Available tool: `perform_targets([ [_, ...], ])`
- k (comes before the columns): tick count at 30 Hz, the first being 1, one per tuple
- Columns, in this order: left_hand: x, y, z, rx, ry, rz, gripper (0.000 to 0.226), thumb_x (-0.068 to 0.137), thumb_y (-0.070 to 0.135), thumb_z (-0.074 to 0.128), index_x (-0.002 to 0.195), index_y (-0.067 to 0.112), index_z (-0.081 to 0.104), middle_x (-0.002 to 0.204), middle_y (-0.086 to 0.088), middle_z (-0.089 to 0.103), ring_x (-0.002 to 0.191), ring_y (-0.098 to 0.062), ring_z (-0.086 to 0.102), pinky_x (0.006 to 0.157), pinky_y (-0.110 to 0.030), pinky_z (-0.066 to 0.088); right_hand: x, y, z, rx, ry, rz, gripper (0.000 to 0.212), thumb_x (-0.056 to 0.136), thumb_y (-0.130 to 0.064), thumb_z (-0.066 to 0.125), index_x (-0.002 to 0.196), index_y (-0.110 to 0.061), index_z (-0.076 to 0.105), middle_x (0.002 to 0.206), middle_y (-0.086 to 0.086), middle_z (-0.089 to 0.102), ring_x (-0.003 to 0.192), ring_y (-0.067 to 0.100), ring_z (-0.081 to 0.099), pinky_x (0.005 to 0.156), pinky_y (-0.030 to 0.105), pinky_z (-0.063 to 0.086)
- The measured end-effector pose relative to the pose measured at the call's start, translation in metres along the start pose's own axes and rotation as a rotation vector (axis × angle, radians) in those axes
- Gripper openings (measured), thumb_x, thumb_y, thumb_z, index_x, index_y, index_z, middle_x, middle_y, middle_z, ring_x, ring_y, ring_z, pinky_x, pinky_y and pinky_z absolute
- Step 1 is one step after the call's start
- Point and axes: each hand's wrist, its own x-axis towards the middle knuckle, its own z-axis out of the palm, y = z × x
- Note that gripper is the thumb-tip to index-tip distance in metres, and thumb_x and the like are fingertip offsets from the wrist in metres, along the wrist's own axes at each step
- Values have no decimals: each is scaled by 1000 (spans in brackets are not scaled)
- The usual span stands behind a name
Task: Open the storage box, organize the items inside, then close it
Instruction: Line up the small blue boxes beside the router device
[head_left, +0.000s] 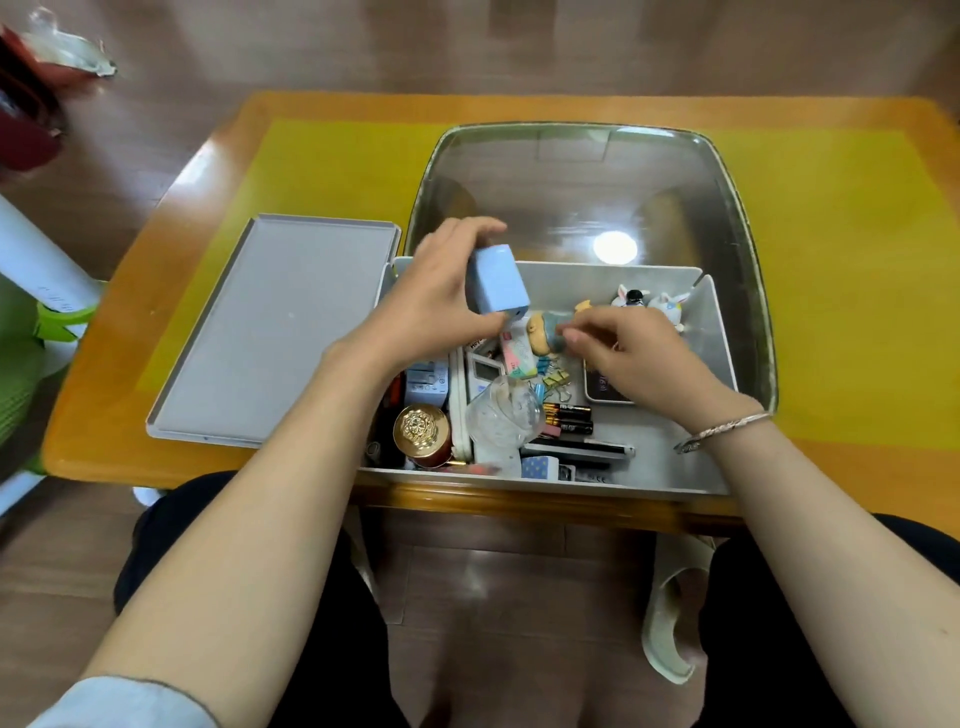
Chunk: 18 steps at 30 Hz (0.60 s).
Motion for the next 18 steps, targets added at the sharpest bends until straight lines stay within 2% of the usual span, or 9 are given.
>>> perform_targets([
  [4, 0, 9, 6, -19, 7, 82, 76, 70, 17, 76, 135, 20, 39, 125, -3, 45, 115, -22, 44, 99, -39, 40, 2, -6, -5, 157, 17, 76, 34, 98, -29, 45, 91, -7, 69, 81, 5, 71, 73, 17, 65, 72, 34, 52],
  [8, -4, 14, 16, -114, -81, 128, 78, 73, 9, 76, 137, 19, 33, 124, -3, 42, 115, -12, 46, 98, -31, 44, 3, -15, -5, 450, -55, 174, 38, 100, -33, 38, 100, -6, 65, 87, 13, 70, 71, 18, 67, 62, 26, 55],
  [10, -8, 18, 24, -92, -95, 166, 76, 75, 11, 75, 138, 18, 32, 128, -3, 41, 118, -9, 43, 99, -31, 44, 4, -17, -4, 517, -112, 195, 32, 98, -34, 41, 97, -9, 61, 86, 12, 69, 71, 19, 69, 63, 30, 56],
  [14, -12, 21, 40, -42, -32, 263, 75, 76, 16, 76, 139, 14, 34, 132, -4, 42, 120, -11, 43, 99, -37, 44, 2, -16, 0, 813, -155, 324, 24, 95, -27, 51, 114, -13, 50, 85, 4, 69, 77, 25, 71, 63, 40, 60],
  [18, -11, 19, 42, -32, 5, 206, 95, 75, 29, 79, 149, 22, 20, 139, 0, 38, 124, -10, 43, 99, -32, 44, 2, -14, -2, 869, -101, 307, 18, 93, -23, 56, 109, -18, 51, 88, 8, 66, 72, 22, 71, 54, 39, 58],
])
